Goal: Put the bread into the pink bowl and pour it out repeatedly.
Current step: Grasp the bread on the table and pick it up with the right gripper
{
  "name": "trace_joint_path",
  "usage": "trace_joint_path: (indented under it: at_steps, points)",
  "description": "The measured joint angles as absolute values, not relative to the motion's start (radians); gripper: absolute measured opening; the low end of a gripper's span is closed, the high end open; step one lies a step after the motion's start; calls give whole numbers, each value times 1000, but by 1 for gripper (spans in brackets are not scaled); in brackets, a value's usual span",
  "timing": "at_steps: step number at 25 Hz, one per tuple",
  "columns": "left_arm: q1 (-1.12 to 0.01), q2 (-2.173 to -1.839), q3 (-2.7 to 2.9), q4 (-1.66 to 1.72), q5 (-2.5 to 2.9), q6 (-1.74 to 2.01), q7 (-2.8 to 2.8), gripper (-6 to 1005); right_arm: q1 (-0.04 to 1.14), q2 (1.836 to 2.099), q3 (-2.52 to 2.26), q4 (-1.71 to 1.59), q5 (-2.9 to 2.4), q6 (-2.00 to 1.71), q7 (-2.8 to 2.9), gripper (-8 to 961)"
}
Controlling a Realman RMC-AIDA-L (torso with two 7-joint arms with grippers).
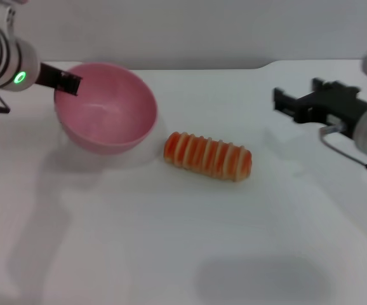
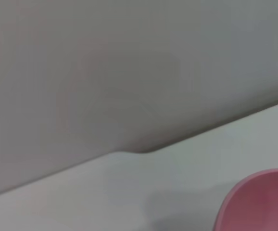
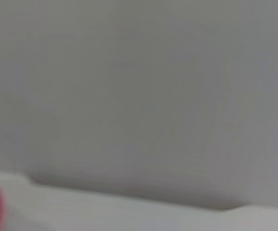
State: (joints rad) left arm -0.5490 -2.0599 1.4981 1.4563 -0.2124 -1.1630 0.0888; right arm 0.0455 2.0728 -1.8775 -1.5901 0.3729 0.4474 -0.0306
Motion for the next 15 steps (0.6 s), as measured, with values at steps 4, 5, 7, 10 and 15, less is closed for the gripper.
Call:
trace_joint_path:
  at_steps: [4,5,7,10,15]
  points:
    - [-543,-2060,1474,1424,-220,-1147,103,47,118,2072,-1886,-1551,444,536,-31,709]
    - [-543,-2060,1477,1421,-219,-1141,104,47,136,2073,-1890,-1532,465,544,-31,708]
    - [-543,-2060,1479,1414,-214,-1132,104,47,172,2074,-1899,-1487,501,555,-31,707]
    - [-551,-2060,1482,1399,-210,-1124,105,47,237,2074,-1914,-1393,560,559,-31,706]
    - [-558,-2060,1495,1395,-207,-1114,105,47,321,2076,-1931,-1246,614,545,-37,703]
